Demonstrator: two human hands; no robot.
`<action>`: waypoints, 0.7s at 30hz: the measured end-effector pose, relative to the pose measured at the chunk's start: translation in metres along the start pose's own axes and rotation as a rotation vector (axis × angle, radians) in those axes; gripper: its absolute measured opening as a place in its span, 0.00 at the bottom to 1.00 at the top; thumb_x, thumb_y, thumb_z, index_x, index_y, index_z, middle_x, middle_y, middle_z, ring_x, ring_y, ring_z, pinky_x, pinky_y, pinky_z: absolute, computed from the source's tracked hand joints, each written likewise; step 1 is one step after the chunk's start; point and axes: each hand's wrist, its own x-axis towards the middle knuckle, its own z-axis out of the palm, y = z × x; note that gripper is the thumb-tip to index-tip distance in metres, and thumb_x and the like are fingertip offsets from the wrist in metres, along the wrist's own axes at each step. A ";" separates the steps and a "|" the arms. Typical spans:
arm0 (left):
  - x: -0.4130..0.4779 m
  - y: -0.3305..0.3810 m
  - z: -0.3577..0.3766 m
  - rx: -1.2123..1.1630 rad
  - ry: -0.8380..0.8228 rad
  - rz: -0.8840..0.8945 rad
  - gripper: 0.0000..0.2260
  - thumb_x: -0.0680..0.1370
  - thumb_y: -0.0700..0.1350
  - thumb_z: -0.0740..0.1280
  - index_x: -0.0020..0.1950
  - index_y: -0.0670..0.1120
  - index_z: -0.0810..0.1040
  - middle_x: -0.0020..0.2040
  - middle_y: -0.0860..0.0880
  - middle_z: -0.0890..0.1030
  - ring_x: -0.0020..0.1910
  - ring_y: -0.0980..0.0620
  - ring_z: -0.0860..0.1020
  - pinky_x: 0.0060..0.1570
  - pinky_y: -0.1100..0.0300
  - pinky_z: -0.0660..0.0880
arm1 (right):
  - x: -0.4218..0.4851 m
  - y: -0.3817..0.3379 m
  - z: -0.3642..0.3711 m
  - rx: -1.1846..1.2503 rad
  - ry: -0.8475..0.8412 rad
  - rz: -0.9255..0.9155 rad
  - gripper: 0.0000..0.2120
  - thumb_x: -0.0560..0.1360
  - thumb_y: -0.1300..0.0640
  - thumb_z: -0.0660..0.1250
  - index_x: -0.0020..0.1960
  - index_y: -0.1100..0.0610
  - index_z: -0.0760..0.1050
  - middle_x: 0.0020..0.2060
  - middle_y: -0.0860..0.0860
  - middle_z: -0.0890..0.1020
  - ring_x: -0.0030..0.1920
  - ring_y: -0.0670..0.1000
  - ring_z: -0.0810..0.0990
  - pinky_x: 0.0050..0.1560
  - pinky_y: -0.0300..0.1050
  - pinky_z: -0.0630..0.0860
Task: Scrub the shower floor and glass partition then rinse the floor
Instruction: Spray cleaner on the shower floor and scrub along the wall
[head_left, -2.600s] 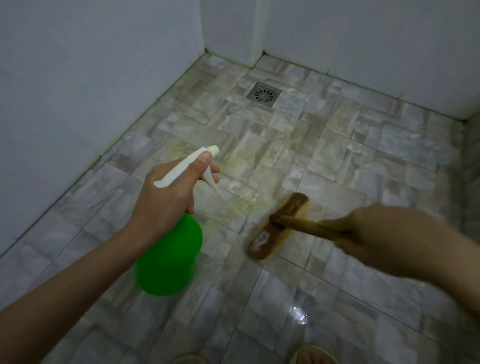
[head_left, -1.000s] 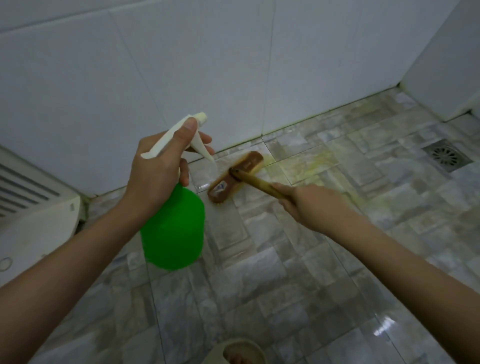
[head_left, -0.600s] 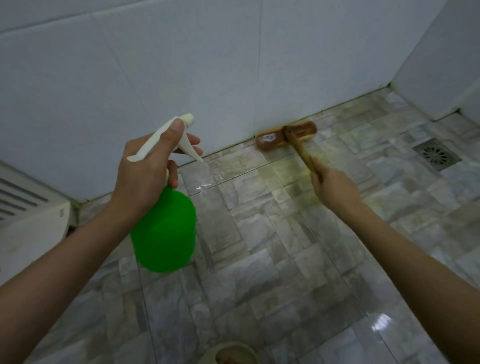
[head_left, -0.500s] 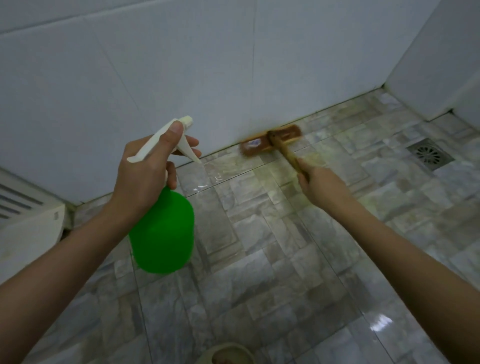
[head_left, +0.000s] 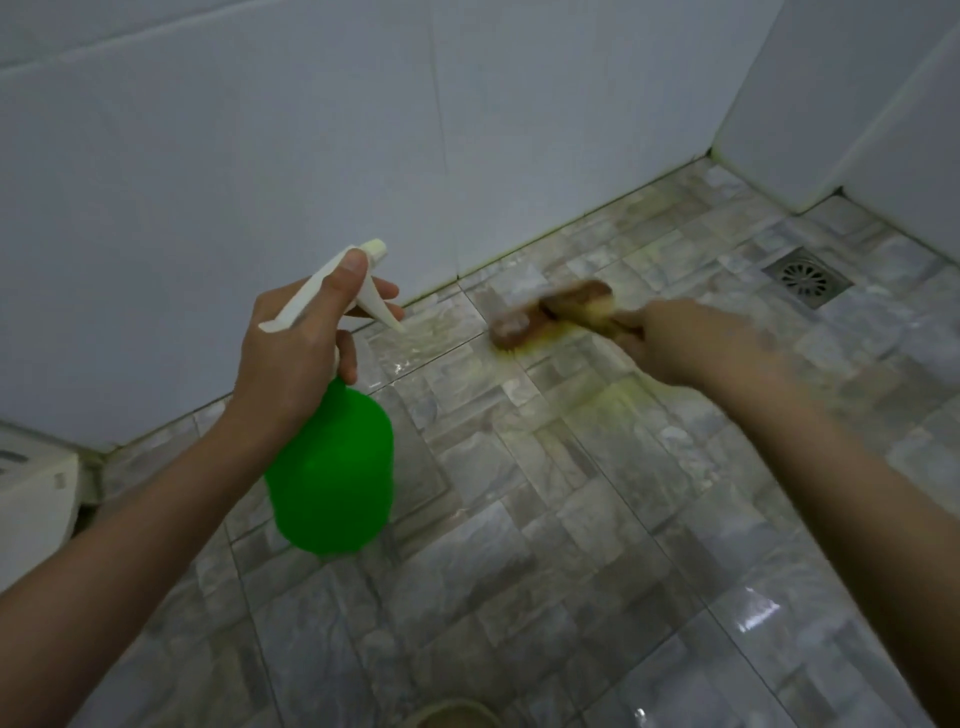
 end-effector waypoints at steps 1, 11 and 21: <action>0.001 0.000 0.003 0.012 -0.018 0.011 0.14 0.80 0.56 0.62 0.41 0.63 0.85 0.46 0.50 0.86 0.42 0.29 0.79 0.24 0.61 0.70 | 0.010 0.001 0.005 0.034 0.031 -0.002 0.20 0.80 0.44 0.53 0.70 0.47 0.69 0.45 0.53 0.78 0.40 0.54 0.76 0.41 0.47 0.71; 0.004 -0.001 0.022 -0.014 -0.056 0.004 0.15 0.82 0.54 0.61 0.41 0.63 0.85 0.46 0.50 0.86 0.42 0.27 0.79 0.24 0.60 0.69 | 0.023 0.011 0.007 0.116 0.111 0.108 0.15 0.81 0.52 0.54 0.63 0.53 0.72 0.47 0.55 0.78 0.44 0.58 0.77 0.41 0.48 0.68; 0.005 -0.006 0.023 -0.017 -0.066 0.010 0.10 0.82 0.52 0.61 0.51 0.55 0.83 0.46 0.49 0.86 0.44 0.29 0.79 0.22 0.62 0.69 | 0.002 0.003 -0.001 0.015 0.080 0.106 0.09 0.80 0.56 0.55 0.54 0.57 0.73 0.46 0.55 0.78 0.44 0.56 0.77 0.41 0.47 0.69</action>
